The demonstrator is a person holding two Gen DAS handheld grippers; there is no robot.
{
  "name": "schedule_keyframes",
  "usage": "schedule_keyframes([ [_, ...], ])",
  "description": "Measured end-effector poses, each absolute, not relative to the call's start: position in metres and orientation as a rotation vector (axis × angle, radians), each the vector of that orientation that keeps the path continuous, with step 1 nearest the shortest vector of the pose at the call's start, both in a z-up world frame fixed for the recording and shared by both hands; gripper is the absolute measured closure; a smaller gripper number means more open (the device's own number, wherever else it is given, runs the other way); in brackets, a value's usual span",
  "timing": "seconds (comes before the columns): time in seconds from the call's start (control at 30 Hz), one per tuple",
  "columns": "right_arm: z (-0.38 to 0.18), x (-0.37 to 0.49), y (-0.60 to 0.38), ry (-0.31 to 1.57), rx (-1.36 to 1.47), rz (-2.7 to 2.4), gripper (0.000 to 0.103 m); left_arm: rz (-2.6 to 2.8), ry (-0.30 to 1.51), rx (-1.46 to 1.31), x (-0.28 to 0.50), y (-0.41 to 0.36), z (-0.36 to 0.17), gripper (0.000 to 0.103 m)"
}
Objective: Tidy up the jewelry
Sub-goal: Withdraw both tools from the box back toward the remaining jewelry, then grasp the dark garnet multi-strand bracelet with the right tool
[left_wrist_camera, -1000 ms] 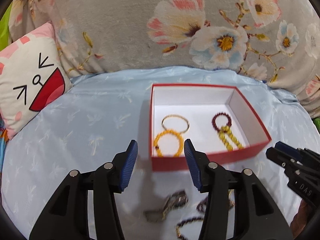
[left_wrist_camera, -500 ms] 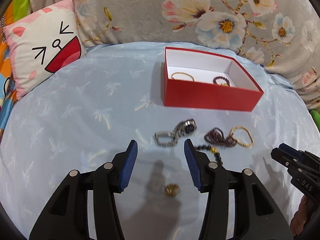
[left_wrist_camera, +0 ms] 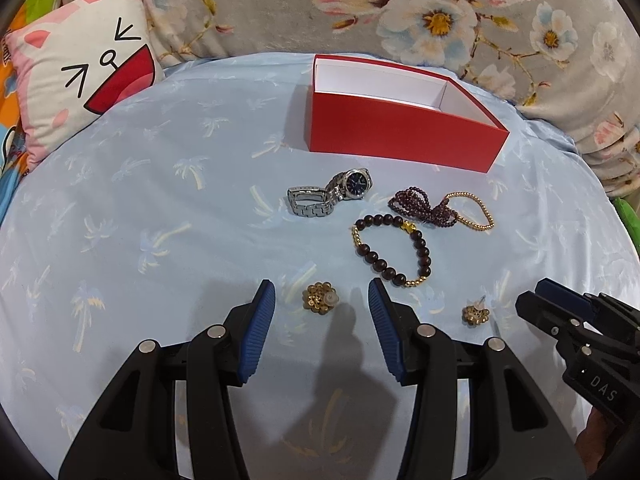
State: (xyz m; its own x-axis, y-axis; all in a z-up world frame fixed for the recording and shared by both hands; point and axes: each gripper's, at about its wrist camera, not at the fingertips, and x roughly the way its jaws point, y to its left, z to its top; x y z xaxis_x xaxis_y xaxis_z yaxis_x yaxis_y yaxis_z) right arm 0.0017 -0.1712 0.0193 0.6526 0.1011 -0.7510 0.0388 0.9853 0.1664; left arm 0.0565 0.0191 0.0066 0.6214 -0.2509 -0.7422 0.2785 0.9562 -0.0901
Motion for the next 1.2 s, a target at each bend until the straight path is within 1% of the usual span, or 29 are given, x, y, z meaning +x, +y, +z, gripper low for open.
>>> schedule_keyframes([
  [0.33,0.030,0.045,-0.158,0.838,0.132,0.098,0.069,-0.285,0.844,0.024,0.061,0.025,0.005,0.055],
  [0.37,0.030,0.051,-0.156,0.840,0.130,0.101,0.069,-0.277,0.843,0.023,0.063,0.027,0.006,0.054],
  [0.43,0.029,0.064,-0.152,0.847,0.124,0.106,0.069,-0.259,0.840,0.018,0.067,0.032,0.006,0.047],
  [0.67,0.022,0.103,-0.137,0.863,0.076,0.132,0.069,-0.223,0.840,-0.013,0.080,0.050,0.009,0.047],
  [0.8,0.015,0.121,-0.133,0.902,0.060,0.127,0.070,-0.221,0.846,-0.019,0.086,0.051,0.008,0.047],
  [0.83,0.012,0.124,-0.132,0.915,0.058,0.124,0.073,-0.219,0.846,-0.017,0.086,0.051,0.009,0.047],
  [0.9,0.010,0.126,-0.133,0.926,0.049,0.117,0.093,-0.227,0.844,-0.020,0.087,0.050,0.009,0.047],
  [0.93,0.010,0.126,-0.133,0.929,0.044,0.115,0.093,-0.230,0.844,-0.023,0.086,0.050,0.010,0.047],
  [0.97,0.011,0.124,-0.135,0.929,0.047,0.115,0.096,-0.237,0.845,-0.026,0.086,0.049,0.010,0.047],
  [1.2,0.031,0.093,-0.152,0.873,0.098,0.088,0.096,-0.285,0.851,-0.016,0.078,0.030,0.011,0.047],
])
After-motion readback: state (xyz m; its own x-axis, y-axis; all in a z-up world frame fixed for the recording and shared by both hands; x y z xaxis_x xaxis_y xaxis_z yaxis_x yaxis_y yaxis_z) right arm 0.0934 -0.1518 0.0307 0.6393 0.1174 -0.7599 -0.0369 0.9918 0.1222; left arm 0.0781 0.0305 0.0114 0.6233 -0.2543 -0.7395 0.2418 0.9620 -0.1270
